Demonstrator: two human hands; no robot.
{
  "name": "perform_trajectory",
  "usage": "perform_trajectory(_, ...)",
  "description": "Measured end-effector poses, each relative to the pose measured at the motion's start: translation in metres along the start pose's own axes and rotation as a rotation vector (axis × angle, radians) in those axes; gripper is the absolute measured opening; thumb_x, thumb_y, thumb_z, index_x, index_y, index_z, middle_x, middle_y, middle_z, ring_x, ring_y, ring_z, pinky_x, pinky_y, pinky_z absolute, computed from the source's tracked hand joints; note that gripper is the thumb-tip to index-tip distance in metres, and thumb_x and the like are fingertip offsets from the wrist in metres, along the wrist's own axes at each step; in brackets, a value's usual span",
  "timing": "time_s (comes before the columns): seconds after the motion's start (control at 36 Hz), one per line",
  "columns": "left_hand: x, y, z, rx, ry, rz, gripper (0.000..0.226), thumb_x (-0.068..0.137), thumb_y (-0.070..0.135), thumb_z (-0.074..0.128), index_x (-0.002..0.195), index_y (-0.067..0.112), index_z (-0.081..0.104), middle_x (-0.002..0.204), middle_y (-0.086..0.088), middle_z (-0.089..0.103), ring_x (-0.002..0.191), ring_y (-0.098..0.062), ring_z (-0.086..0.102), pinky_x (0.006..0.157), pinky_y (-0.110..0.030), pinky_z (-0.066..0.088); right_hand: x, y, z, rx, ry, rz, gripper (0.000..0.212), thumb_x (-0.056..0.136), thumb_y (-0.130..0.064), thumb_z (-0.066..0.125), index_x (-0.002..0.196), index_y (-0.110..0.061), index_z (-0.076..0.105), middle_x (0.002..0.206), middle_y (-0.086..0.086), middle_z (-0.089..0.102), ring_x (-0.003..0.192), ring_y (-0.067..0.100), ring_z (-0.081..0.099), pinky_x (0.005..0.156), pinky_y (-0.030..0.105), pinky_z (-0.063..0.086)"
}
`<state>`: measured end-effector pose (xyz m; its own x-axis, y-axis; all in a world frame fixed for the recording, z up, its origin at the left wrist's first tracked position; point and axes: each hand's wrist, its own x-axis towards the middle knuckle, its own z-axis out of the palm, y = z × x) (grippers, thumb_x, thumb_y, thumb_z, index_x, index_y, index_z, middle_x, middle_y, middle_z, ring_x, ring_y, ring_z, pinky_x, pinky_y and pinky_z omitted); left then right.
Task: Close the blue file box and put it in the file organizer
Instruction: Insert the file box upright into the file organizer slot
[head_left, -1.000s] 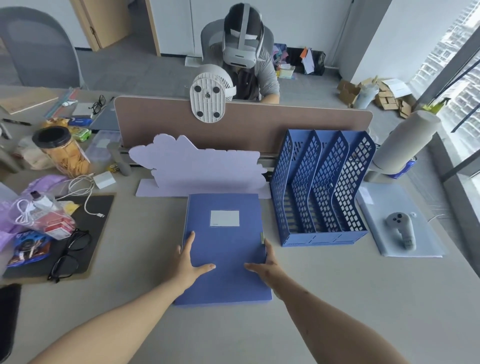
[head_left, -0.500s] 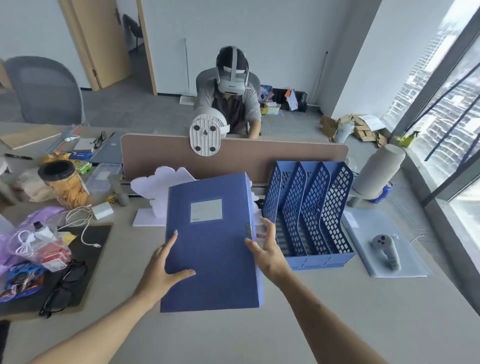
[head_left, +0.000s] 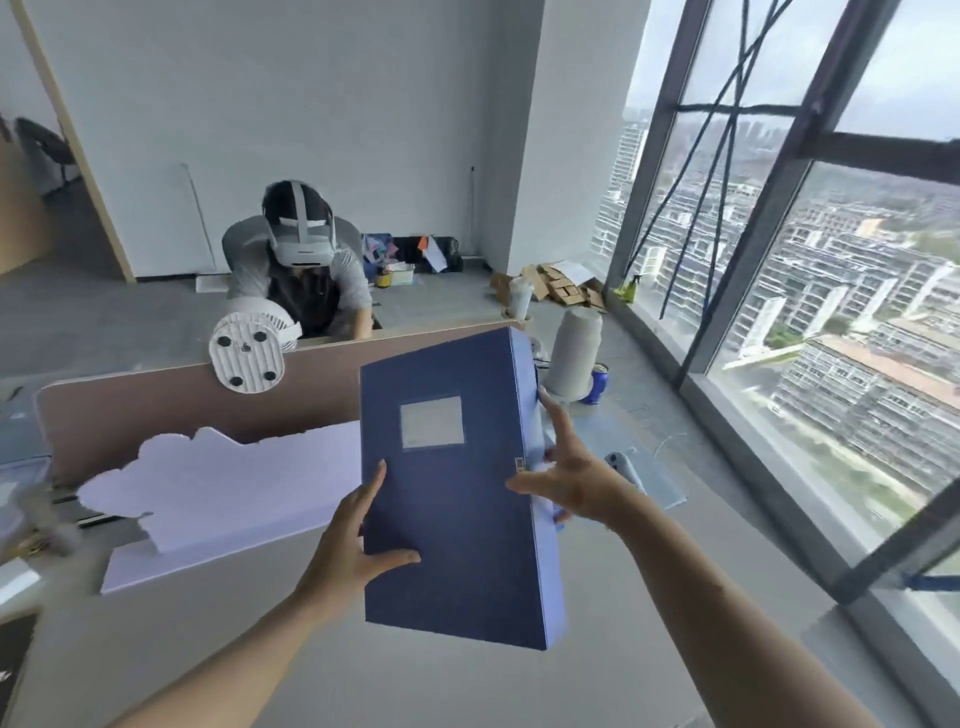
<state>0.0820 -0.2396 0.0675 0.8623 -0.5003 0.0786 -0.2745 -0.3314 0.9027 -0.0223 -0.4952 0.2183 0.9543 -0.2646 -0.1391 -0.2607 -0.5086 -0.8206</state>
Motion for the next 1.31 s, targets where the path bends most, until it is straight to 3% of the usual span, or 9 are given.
perform_trajectory(0.11, 0.025, 0.021, 0.024, 0.021, -0.074, 0.061, 0.11, 0.066, 0.037, 0.088, 0.149, 0.055, 0.017, 0.144, 0.022, 0.033, 0.129, 0.0, 0.04, 0.105, -0.036, 0.047, -0.019, 0.004, -0.014, -0.046, 0.189, 0.002, 0.105, 0.072, -0.024, 0.074, 0.141, -0.059, 0.002, 0.098, 0.013, 0.061, 0.061, 0.024, 0.055, 0.063, 0.038, 0.057)
perform_trajectory(0.19, 0.046, 0.039, 0.043, 0.015, -0.045, 0.112, 0.102, 0.068, 0.05, 0.082, 0.152, 0.036, 0.026, 0.138, 0.025, 0.036, 0.123, 0.01, 0.037, 0.105, -0.04, 0.048, -0.028, 0.008, -0.014, -0.14, 0.308, 0.002, 0.11, 0.068, -0.028, 0.072, 0.142, -0.059, -0.002, 0.093, 0.012, 0.063, 0.06, 0.027, 0.058, 0.065, 0.042, 0.055)
perform_trajectory(0.31, 0.061, 0.08, 0.058, -0.242, -0.022, 0.016, 0.077, 0.074, 0.05, 0.079, 0.136, 0.06, 0.034, 0.139, 0.027, 0.043, 0.128, -0.014, 0.053, 0.105, -0.05, 0.048, -0.03, 0.009, -0.01, -0.264, 0.427, 0.001, 0.102, 0.067, -0.033, 0.07, 0.145, -0.047, 0.005, 0.085, 0.001, 0.058, 0.064, 0.025, 0.053, 0.053, 0.034, 0.04)
perform_trajectory(0.42, 0.071, 0.112, 0.064, -0.393, -0.023, -0.131, 0.078, 0.081, 0.049, 0.07, 0.146, 0.053, 0.027, 0.158, 0.017, 0.027, 0.14, -0.028, 0.042, 0.093, -0.052, 0.055, -0.027, 0.005, -0.003, -0.331, 0.491, 0.078, 0.065, 0.069, -0.035, 0.067, 0.122, -0.029, 0.03, 0.096, -0.001, 0.062, 0.084, 0.037, 0.058, 0.058, 0.036, 0.038)
perform_trajectory(0.5, 0.077, 0.133, 0.061, -0.426, -0.043, -0.186, 0.074, 0.088, 0.044, 0.064, 0.148, 0.054, 0.023, 0.161, 0.012, 0.024, 0.139, -0.03, 0.044, 0.081, -0.047, 0.06, -0.019, 0.004, 0.006, -0.309, 0.507, 0.049, 0.056, 0.069, -0.036, 0.068, 0.11, -0.023, 0.033, 0.1, 0.001, 0.062, 0.083, 0.035, 0.054, 0.062, 0.04, 0.043)
perform_trajectory(0.72, 0.096, 0.136, 0.043, -0.493, -0.092, -0.234, 0.079, 0.089, 0.042, 0.064, 0.148, 0.056, 0.014, 0.159, 0.012, 0.031, 0.134, -0.031, 0.05, 0.085, -0.052, 0.057, 0.011, 0.01, 0.023, -0.263, 0.491, -0.07, 0.055, 0.069, -0.04, 0.07, 0.098, -0.03, 0.025, 0.105, 0.0, 0.061, 0.09, 0.038, 0.059, 0.058, 0.036, 0.038)
perform_trajectory(0.86, 0.116, 0.13, 0.026, -0.504, -0.079, -0.261, 0.068, 0.091, 0.037, 0.063, 0.148, 0.051, 0.028, 0.152, 0.008, 0.043, 0.125, -0.033, 0.058, 0.086, -0.054, 0.058, 0.03, 0.007, 0.032, -0.245, 0.48, -0.076, 0.055, 0.073, -0.045, 0.069, 0.111, -0.025, 0.033, 0.11, -0.002, 0.059, 0.085, 0.03, 0.057, 0.062, 0.04, 0.047)
perform_trajectory(1.0, 0.133, 0.126, 0.018, -0.464, -0.086, -0.253, 0.073, 0.093, 0.032, 0.062, 0.146, 0.058, 0.019, 0.154, 0.011, 0.033, 0.13, -0.033, 0.053, 0.068, -0.043, 0.06, 0.05, 0.005, 0.039, -0.192, 0.446, -0.052, 0.057, 0.073, -0.043, 0.073, 0.111, -0.027, 0.033, 0.113, -0.002, 0.06, 0.08, 0.027, 0.053, 0.06, 0.038, 0.045)
perform_trajectory(1.31, 0.152, 0.095, 0.008, -0.487, -0.077, -0.175, 0.079, 0.089, 0.024, 0.069, 0.136, 0.071, 0.026, 0.157, 0.016, 0.034, 0.124, -0.021, 0.059, 0.087, -0.052, 0.059, 0.088, 0.023, 0.068, -0.073, 0.451, -0.066, 0.06, 0.075, -0.045, 0.071, 0.12, -0.035, 0.032, 0.121, -0.009, 0.054, 0.082, 0.026, 0.062, 0.064, 0.04, 0.052)
